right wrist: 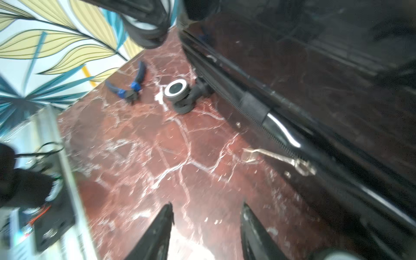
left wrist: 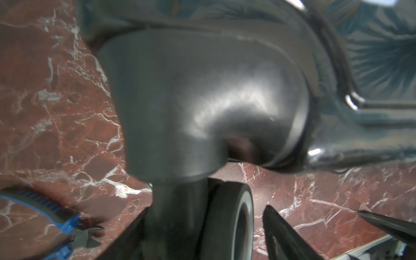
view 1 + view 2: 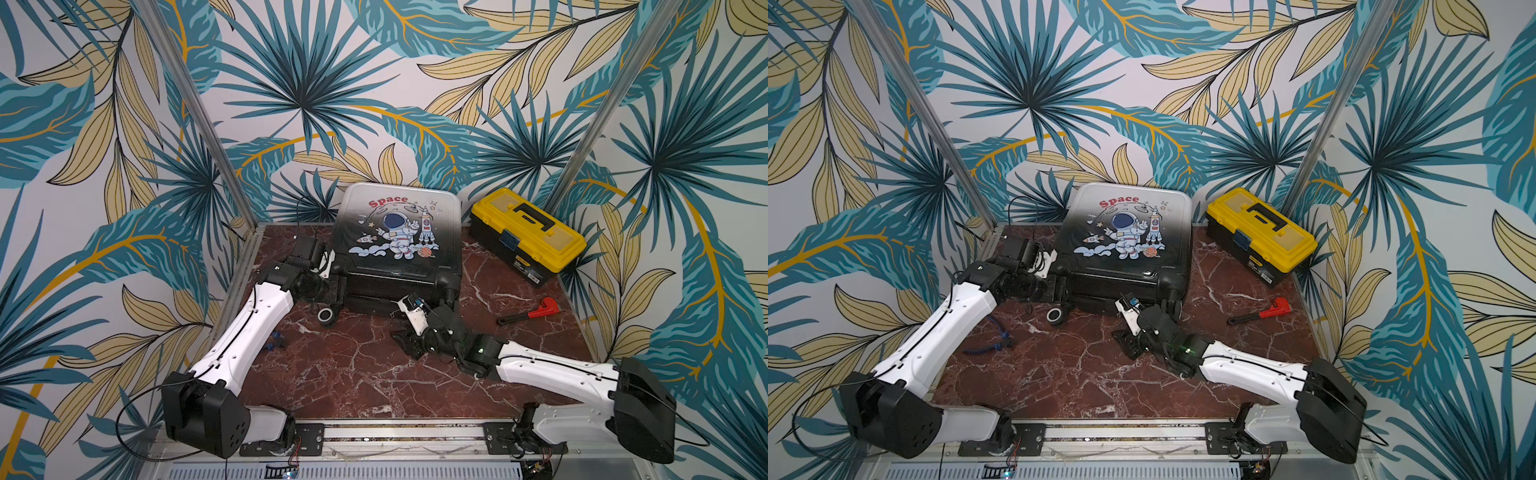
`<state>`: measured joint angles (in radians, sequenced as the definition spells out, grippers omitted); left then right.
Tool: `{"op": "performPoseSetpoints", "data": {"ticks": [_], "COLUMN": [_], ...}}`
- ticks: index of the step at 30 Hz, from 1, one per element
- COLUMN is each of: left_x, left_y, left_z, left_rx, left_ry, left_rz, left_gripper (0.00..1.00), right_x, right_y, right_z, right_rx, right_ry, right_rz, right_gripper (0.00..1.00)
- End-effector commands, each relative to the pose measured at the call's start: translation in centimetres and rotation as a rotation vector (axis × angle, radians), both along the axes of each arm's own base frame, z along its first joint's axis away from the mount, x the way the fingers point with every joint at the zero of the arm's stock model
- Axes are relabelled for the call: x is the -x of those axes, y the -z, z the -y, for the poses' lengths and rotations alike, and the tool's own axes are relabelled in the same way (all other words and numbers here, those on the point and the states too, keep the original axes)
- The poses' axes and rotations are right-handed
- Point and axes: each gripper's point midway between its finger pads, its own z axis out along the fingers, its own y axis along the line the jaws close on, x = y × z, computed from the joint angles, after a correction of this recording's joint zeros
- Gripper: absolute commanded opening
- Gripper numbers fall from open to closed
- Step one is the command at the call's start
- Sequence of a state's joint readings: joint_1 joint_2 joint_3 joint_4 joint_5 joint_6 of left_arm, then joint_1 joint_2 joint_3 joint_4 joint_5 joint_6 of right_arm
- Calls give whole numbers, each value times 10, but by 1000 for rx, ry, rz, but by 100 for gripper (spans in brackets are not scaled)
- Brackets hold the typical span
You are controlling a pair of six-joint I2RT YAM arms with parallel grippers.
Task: Close the suitcase zippers
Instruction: Reset both arms
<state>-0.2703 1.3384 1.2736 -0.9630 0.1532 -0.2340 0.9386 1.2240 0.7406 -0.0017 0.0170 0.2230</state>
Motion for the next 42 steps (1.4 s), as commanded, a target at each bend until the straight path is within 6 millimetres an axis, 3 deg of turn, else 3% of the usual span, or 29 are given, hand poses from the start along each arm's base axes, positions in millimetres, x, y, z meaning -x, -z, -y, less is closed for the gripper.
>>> {"op": "performPoseSetpoints", "data": {"ticks": [1, 5, 8, 12, 16, 19, 22, 26, 30, 33, 38, 42], "left_x": [8, 9, 4, -12, -30, -44, -55, -70, -82, -89, -93, -97], "left_y": [-33, -71, -97, -113, -99, -67, -30, 16, 44, 60, 74, 75], "left_z": [-5, -26, -54, -126, -162, -181, -191, -192, -188, -181, -175, -170], "left_rx": [32, 19, -39, -282, -261, -270, -289, -288, -301, -308, -318, -313], "left_ry": [4, -53, -147, -422, -599, -709, -780, -788, -725, -653, -581, -546], "left_rz": [99, 219, 309, 426, 489, 467, 418, 414, 472, 493, 510, 518], "left_gripper": [91, 100, 99, 100, 100, 99, 100, 99, 99, 99, 99, 99], "right_x": [30, 27, 12, -18, -56, -83, -102, -119, -132, -141, -150, -155], "right_y": [6, -32, -64, -111, -134, -139, -129, -92, -31, -4, 26, 35], "right_z": [28, 52, 73, 107, 152, 192, 240, 287, 300, 306, 312, 314], "right_rx": [131, 122, 51, -2, -5, -44, -46, -71, 14, 20, 68, 85], "right_ry": [-70, -61, -25, 80, 263, 433, 616, 776, 815, 836, 847, 853], "right_rz": [-104, -56, -16, 102, 170, 190, 182, 152, 162, 220, 265, 274], "right_gripper": [56, 62, 64, 68, 74, 76, 78, 79, 81, 81, 82, 82]}}
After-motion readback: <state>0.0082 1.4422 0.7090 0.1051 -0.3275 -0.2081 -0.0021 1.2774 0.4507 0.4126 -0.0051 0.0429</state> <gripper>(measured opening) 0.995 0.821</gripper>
